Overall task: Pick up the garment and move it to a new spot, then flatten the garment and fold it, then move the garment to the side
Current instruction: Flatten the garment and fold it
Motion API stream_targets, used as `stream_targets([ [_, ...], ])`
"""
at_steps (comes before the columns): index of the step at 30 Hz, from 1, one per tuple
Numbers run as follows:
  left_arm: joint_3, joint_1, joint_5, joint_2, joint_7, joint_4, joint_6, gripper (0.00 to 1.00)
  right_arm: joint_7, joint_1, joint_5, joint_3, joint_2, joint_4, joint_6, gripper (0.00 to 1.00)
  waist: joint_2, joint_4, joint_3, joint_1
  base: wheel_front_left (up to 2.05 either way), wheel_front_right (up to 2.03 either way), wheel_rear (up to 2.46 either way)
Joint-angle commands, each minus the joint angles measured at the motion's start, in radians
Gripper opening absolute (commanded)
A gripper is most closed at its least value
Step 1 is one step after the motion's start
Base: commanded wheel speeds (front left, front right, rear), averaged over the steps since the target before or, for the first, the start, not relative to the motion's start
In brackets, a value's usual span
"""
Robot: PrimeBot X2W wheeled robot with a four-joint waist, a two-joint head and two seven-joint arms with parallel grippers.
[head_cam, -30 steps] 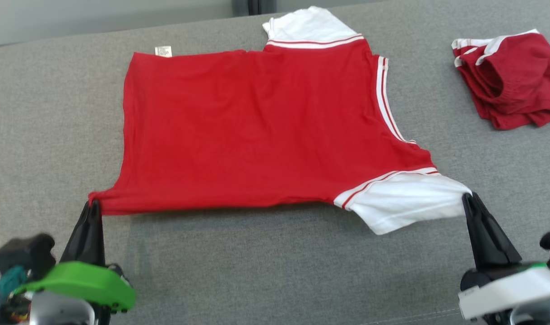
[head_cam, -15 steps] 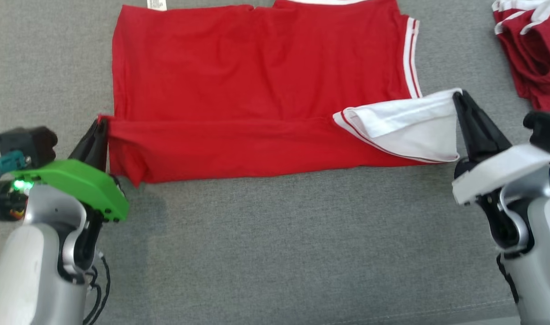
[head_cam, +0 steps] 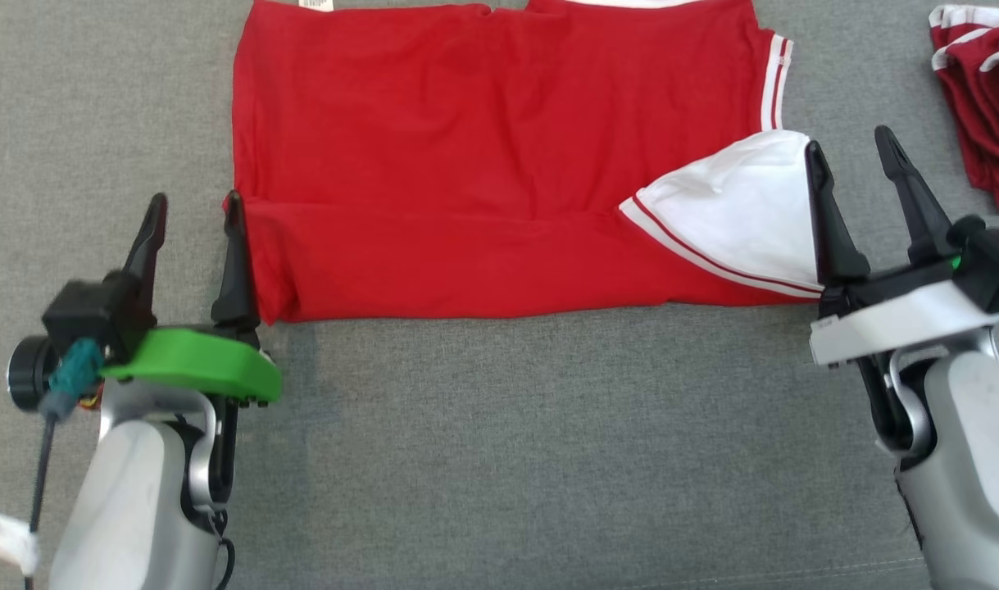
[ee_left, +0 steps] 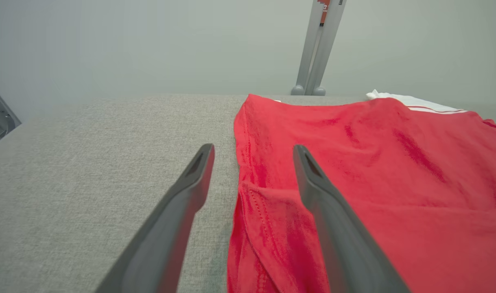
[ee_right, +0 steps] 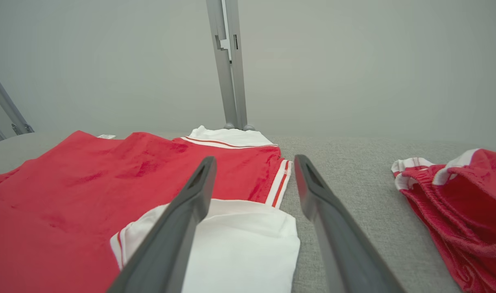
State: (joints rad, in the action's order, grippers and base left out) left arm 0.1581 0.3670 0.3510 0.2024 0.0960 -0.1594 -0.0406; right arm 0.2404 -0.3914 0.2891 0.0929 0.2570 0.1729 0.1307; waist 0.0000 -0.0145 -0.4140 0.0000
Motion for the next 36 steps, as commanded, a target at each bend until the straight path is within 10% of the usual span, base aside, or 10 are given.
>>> stream_targets([
  [1,-0.003,-0.028,-0.024,-0.001,0.039,0.012,-0.017,1.00,0.010,0.036,-0.015,-0.011,-0.015,-0.027,0.000,1.00,0.0000,0.006,0.017,0.0000,0.00,0.00,0.00],
  [21,0.019,-0.256,-0.067,-0.003,0.112,0.135,-0.084,1.00,-0.045,0.344,-0.081,-0.071,-0.118,-0.280,0.000,1.00,0.0000,0.038,0.088,0.0000,0.00,0.00,0.00],
  [36,0.019,-0.057,0.051,0.013,-0.045,-0.185,0.023,1.00,-0.035,0.157,-0.030,-0.033,-0.088,0.083,0.000,1.00,0.0000,0.028,-0.015,0.0000,0.00,0.00,0.00],
])
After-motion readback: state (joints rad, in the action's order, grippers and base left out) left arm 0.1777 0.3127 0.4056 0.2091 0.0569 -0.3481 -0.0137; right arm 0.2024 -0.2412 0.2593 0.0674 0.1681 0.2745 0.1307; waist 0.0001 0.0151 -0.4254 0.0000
